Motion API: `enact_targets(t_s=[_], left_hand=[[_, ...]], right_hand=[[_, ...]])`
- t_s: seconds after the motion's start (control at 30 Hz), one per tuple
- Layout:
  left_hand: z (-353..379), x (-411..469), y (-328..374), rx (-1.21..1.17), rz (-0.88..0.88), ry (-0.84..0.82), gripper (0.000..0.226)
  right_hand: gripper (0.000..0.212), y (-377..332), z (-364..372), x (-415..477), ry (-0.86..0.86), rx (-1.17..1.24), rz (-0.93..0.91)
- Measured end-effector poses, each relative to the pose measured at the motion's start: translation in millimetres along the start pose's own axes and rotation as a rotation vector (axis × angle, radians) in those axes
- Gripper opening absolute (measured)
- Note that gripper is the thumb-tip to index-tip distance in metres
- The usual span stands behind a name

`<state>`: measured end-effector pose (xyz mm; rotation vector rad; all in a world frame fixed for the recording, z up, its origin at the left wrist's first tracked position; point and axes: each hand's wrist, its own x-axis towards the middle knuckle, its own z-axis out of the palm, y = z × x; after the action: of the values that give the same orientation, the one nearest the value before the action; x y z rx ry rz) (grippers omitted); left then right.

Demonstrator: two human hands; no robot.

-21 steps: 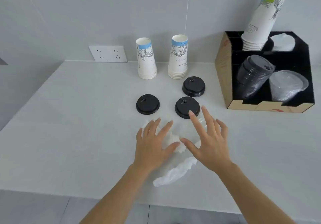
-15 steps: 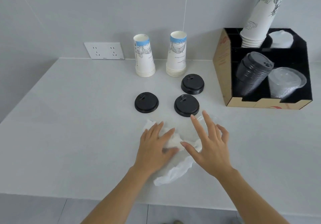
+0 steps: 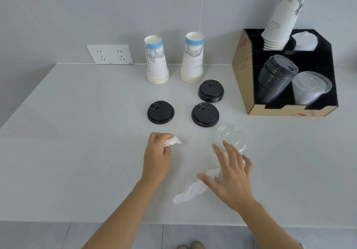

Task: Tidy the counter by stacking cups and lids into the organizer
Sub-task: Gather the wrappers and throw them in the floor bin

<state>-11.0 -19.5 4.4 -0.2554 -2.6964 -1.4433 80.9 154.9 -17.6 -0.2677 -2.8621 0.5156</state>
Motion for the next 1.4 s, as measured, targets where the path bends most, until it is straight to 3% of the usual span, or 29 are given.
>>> enact_targets(t_s=[0.23,0.3,0.43,0.6,0.67,0.73,0.97,1.1,1.4], left_hand=[[-16,0,6,-0.114,-0.163,0.113,0.029],[-18,-1,2,-0.12,-0.177,0.114,0.028],[-18,-4,2,-0.127,-0.17,0.117,0.03],[-14,-8,12,-0.199,-0.125,0.115,0.044],[-10,-9,17,-0.244,-0.134,0.089,0.042],[-4,-10,25,-0.286,-0.135,0.04,0.026],[33,-26,68,-0.395,-0.061,-0.144,0.003],[64,-40,99,-0.341,0.019,-0.189,0.027],[150,-94,166,-0.266,0.243,-0.379,0.033]], right_hand=[[0.091,-14,15,-17,-0.164,-0.144,-0.061],[0.081,-18,21,-24,-0.143,-0.12,-0.11],[0.034,-25,27,-25,0.013,-0.008,-0.229],[0.038,-26,38,-18,0.128,0.038,-0.296],[0.038,-20,37,-16,0.174,0.059,-0.265],[0.034,-14,26,-16,0.186,0.079,-0.222],[0.021,18,-35,-31,0.308,0.158,0.067],[0.035,50,-59,-47,0.409,0.101,0.209],[0.038,151,-109,-111,0.526,0.071,0.445]])
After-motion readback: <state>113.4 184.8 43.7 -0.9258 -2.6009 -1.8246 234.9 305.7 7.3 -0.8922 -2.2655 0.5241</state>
